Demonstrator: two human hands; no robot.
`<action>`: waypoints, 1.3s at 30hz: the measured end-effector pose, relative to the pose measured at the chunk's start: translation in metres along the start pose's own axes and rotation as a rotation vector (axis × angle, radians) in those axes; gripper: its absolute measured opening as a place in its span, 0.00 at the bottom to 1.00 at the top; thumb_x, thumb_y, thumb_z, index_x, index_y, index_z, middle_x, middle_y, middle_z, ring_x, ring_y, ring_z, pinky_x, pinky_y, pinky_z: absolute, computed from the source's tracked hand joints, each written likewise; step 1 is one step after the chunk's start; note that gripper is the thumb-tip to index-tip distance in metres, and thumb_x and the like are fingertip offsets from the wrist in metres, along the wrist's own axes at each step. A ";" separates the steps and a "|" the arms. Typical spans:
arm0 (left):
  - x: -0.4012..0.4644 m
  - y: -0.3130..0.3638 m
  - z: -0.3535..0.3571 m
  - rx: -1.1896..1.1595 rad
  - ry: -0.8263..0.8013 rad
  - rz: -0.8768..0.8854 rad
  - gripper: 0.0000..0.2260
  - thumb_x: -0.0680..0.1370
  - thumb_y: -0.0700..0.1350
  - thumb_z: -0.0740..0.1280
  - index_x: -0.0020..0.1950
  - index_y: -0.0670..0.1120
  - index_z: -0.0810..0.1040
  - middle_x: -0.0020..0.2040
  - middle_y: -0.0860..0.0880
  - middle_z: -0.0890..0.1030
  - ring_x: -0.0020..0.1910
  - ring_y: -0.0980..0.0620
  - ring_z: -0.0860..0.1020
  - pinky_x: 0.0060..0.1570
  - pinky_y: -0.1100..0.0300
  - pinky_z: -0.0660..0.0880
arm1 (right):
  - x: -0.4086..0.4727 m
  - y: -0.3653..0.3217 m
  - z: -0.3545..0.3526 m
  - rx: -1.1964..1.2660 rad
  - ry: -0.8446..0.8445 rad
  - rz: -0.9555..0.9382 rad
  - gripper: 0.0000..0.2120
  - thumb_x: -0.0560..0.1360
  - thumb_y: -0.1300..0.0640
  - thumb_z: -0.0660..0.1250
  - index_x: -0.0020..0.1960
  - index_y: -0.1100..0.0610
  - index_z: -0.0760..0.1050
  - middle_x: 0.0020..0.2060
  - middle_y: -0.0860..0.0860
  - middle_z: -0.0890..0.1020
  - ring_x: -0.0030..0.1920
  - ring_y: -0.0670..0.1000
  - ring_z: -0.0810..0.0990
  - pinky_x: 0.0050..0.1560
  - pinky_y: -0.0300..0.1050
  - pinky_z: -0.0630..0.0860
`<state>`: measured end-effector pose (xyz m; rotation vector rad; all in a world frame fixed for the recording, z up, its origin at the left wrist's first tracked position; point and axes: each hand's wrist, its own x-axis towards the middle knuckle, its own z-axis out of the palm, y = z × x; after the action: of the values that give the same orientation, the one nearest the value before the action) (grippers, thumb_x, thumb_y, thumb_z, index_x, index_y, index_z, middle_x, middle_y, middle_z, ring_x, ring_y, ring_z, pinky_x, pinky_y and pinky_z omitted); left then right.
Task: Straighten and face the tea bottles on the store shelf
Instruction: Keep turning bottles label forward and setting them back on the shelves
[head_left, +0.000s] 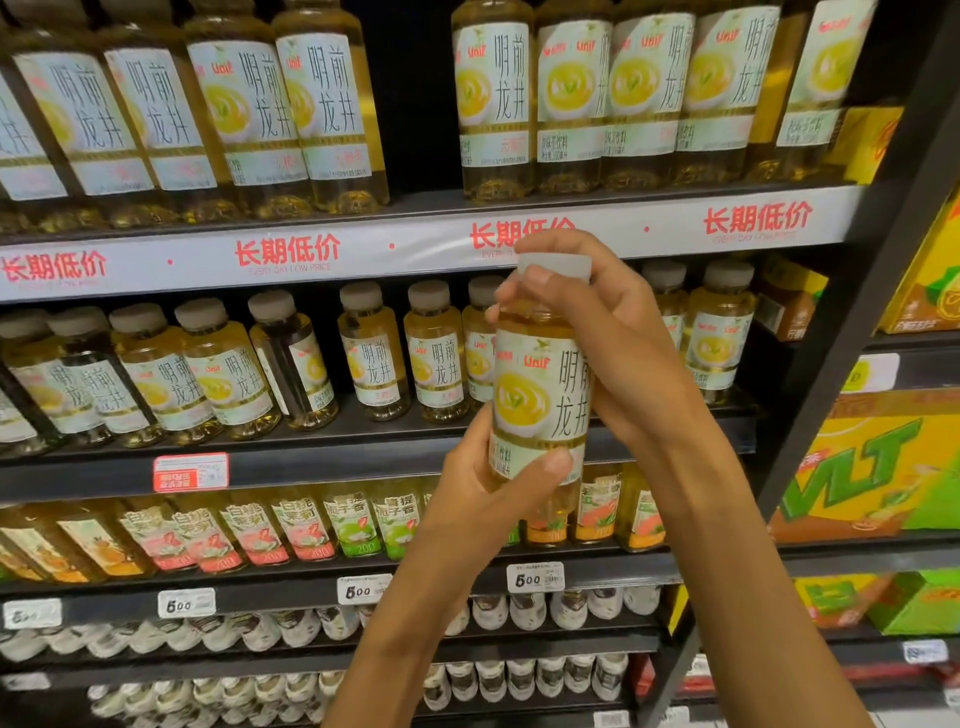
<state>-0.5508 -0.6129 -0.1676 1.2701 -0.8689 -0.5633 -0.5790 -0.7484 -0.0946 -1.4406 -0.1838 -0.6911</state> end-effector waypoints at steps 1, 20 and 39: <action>0.002 0.000 -0.001 0.016 -0.001 0.009 0.25 0.70 0.54 0.70 0.66 0.59 0.70 0.61 0.59 0.80 0.61 0.60 0.77 0.52 0.70 0.74 | 0.000 -0.001 -0.001 0.016 -0.015 -0.035 0.08 0.75 0.57 0.67 0.54 0.54 0.76 0.41 0.51 0.84 0.47 0.54 0.83 0.51 0.49 0.79; 0.015 -0.001 -0.019 0.184 -0.020 0.071 0.25 0.69 0.54 0.72 0.64 0.55 0.72 0.58 0.55 0.82 0.58 0.54 0.80 0.53 0.64 0.76 | 0.002 -0.006 -0.012 0.170 -0.108 -0.107 0.10 0.71 0.58 0.66 0.52 0.57 0.75 0.36 0.51 0.82 0.40 0.53 0.81 0.45 0.49 0.78; 0.004 0.008 0.007 0.200 0.131 0.164 0.25 0.68 0.52 0.72 0.63 0.58 0.71 0.56 0.62 0.81 0.56 0.63 0.79 0.48 0.73 0.74 | 0.005 -0.014 -0.008 0.254 -0.083 -0.023 0.13 0.78 0.53 0.55 0.55 0.57 0.75 0.44 0.51 0.83 0.45 0.53 0.83 0.48 0.49 0.79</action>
<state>-0.5552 -0.6185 -0.1586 1.3853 -0.9266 -0.2647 -0.5850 -0.7568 -0.0813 -1.2259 -0.3412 -0.6037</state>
